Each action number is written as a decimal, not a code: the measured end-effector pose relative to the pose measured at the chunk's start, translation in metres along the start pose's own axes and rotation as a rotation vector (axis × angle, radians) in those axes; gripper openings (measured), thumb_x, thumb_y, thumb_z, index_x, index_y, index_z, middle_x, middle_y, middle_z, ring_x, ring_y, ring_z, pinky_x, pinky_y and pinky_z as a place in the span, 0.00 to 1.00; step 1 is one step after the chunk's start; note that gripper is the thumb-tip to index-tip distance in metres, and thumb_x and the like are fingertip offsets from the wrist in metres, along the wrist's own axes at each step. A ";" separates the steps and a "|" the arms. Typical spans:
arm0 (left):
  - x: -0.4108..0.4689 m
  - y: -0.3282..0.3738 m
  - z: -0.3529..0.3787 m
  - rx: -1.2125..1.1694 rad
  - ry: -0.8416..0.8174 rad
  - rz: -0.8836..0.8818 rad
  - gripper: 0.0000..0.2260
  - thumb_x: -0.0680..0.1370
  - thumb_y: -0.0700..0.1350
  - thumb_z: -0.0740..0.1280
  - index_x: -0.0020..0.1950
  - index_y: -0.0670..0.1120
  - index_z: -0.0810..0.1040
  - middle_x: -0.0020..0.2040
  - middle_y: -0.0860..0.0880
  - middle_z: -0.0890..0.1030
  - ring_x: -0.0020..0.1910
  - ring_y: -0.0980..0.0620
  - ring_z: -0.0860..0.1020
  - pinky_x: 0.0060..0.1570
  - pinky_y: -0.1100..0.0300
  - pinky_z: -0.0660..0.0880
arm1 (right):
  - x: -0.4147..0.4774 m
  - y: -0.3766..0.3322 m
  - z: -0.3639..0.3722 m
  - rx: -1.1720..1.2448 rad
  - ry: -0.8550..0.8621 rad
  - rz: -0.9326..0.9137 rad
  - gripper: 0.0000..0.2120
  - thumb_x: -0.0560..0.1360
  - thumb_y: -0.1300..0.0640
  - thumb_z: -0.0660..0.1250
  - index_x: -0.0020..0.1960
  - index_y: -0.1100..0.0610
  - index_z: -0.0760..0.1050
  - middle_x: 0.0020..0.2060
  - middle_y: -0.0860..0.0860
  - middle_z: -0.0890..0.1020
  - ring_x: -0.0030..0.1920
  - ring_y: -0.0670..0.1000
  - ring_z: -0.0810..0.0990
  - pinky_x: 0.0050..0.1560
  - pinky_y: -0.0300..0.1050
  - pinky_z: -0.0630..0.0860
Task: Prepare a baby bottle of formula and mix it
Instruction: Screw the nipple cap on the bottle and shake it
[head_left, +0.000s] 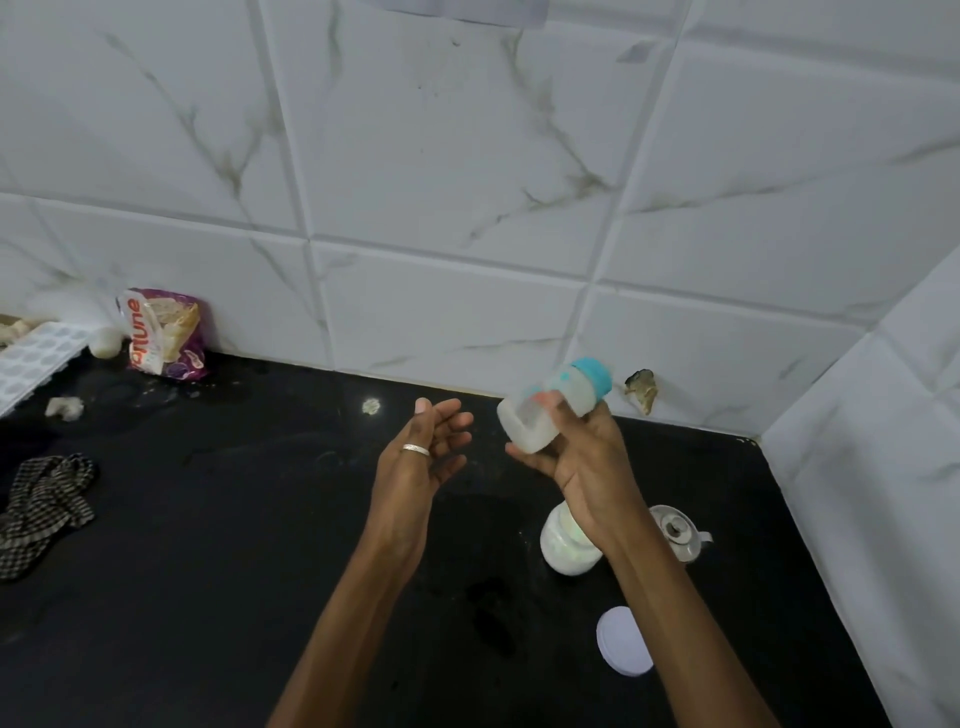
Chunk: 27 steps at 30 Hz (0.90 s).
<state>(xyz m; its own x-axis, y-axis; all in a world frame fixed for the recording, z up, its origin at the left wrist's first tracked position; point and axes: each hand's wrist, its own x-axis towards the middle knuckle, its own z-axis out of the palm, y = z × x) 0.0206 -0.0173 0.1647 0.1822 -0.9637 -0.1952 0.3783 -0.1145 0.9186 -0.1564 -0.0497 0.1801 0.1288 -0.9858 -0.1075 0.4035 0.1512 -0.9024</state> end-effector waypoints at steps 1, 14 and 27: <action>0.000 0.000 0.000 0.000 0.002 -0.003 0.28 0.75 0.65 0.61 0.62 0.47 0.82 0.57 0.47 0.87 0.56 0.49 0.84 0.60 0.51 0.78 | -0.001 0.001 0.001 -0.053 -0.020 0.019 0.29 0.71 0.53 0.77 0.68 0.56 0.70 0.58 0.56 0.82 0.59 0.58 0.84 0.50 0.61 0.82; -0.001 -0.005 0.002 -0.005 0.008 -0.001 0.27 0.76 0.64 0.60 0.62 0.47 0.82 0.57 0.47 0.87 0.56 0.49 0.84 0.57 0.53 0.78 | -0.010 0.004 -0.006 -0.103 -0.076 0.092 0.22 0.72 0.57 0.76 0.64 0.57 0.76 0.56 0.57 0.84 0.58 0.59 0.84 0.52 0.62 0.83; -0.005 -0.008 0.005 -0.021 0.014 -0.003 0.26 0.76 0.64 0.60 0.61 0.48 0.83 0.57 0.48 0.87 0.56 0.49 0.83 0.57 0.52 0.77 | -0.011 0.003 -0.014 -0.011 -0.026 0.066 0.27 0.71 0.53 0.74 0.68 0.56 0.72 0.58 0.57 0.81 0.59 0.58 0.84 0.50 0.60 0.82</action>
<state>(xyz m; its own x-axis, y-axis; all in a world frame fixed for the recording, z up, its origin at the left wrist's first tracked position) 0.0119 -0.0134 0.1605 0.1939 -0.9599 -0.2026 0.3977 -0.1119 0.9107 -0.1692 -0.0399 0.1732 0.1782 -0.9716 -0.1560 0.3833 0.2146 -0.8984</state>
